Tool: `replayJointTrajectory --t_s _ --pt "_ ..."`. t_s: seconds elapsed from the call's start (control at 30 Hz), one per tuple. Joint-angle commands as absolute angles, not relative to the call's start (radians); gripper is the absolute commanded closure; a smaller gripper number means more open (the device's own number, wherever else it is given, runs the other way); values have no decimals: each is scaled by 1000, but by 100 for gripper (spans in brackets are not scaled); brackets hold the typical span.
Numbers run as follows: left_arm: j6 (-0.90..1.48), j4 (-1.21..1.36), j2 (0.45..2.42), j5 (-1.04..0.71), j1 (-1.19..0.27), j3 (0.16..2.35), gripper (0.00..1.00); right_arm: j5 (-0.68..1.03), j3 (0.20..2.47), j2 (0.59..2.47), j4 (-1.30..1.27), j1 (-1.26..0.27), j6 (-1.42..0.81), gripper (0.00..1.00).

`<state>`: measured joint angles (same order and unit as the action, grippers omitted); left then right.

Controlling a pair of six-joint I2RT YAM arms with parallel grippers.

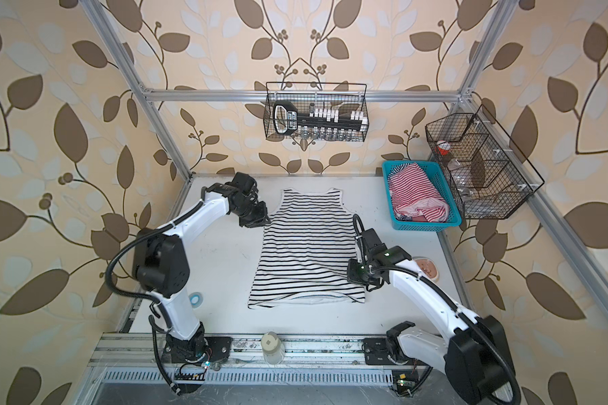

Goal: Fold and stack the tank tops

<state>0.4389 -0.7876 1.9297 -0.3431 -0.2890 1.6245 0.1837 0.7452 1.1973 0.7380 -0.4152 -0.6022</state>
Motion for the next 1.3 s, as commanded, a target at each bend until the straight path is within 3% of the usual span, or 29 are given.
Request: replayJointTrajectory --t_s 0.0,0.33,0.67,0.83,1.0,1.27 --pt "412 -771 2058 -434 -304 1759 76 218 725 1281 581 -469 -654 97" --pt "408 -754 2396 -599 -336 2116 74 217 667 1397 544 -558 -696 97" --pt "468 -795 2505 -504 -318 2089 81 196 665 1504 551 -545 -716 94" --pt "613 -727 2449 -426 -245 1894 94 119 762 1590 628 -498 -665 95" --pt "817 -465 2279 -423 -156 1540 94 45 914 1699 716 -460 -582 95" --pt "882 -352 2104 -415 -130 1263 95 -48 1182 1957 862 -381 -399 92"
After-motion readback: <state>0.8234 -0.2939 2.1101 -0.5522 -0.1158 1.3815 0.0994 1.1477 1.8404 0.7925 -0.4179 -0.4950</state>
